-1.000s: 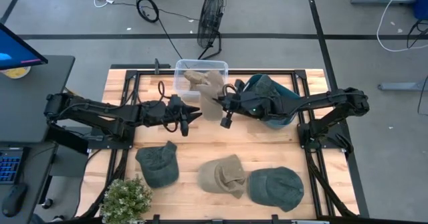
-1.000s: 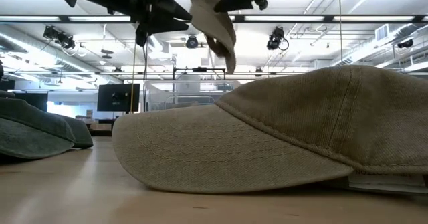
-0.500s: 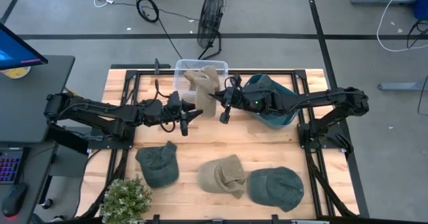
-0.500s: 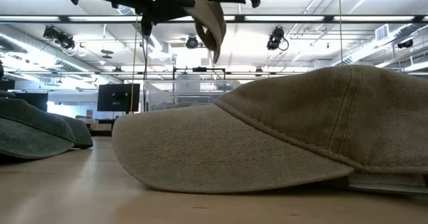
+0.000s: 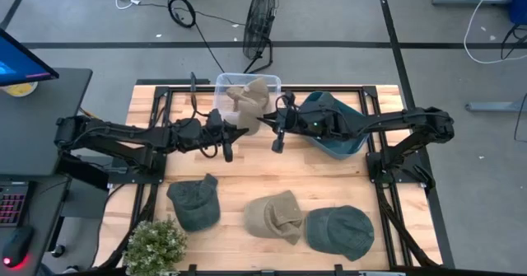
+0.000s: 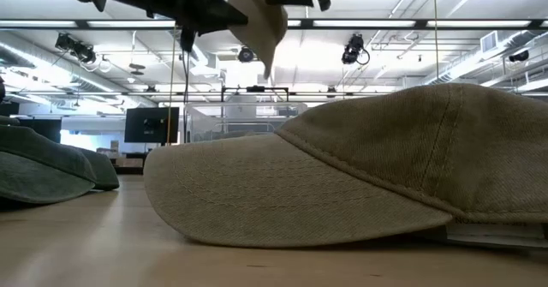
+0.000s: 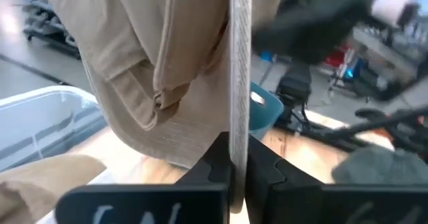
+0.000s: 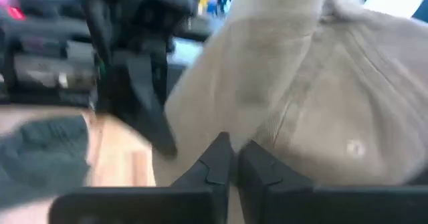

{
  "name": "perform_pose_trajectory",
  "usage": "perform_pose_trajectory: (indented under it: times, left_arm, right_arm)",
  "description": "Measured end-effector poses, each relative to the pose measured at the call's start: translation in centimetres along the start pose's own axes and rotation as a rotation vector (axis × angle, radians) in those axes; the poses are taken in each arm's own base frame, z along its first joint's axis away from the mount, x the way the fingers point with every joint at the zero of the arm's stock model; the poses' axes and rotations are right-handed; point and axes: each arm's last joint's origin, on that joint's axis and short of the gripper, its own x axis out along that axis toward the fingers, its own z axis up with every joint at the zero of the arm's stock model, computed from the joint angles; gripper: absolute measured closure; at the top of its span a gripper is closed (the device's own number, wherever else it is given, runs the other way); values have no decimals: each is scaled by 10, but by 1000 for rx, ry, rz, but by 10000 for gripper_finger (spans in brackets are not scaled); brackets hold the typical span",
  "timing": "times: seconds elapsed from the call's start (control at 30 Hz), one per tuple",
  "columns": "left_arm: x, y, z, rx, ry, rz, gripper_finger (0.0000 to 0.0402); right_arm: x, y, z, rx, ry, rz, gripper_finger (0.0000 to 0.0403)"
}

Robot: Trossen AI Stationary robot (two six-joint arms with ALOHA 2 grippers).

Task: Pick & Place hat
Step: Put the top brown cap into the transparent bin

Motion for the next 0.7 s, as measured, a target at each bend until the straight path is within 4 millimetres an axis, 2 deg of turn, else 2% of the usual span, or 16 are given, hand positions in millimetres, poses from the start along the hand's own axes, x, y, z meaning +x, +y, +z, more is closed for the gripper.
perform_pose_trajectory:
  times: [0.1,0.3,0.5,0.7]
  left_arm:
    - [3,10,4,-44,19,52,388]
    - [10,35,26,-101,81,188,388]
    - [12,70,41,-248,204,85,384]
    - [16,106,39,-432,313,-83,384]
  right_arm:
    - [1,-4,-5,6,50,-38,360]
    - [1,-8,-11,-9,122,-133,311]
    - [0,-8,-14,-18,148,-140,274]
    - [0,-8,-16,-28,176,-134,261]
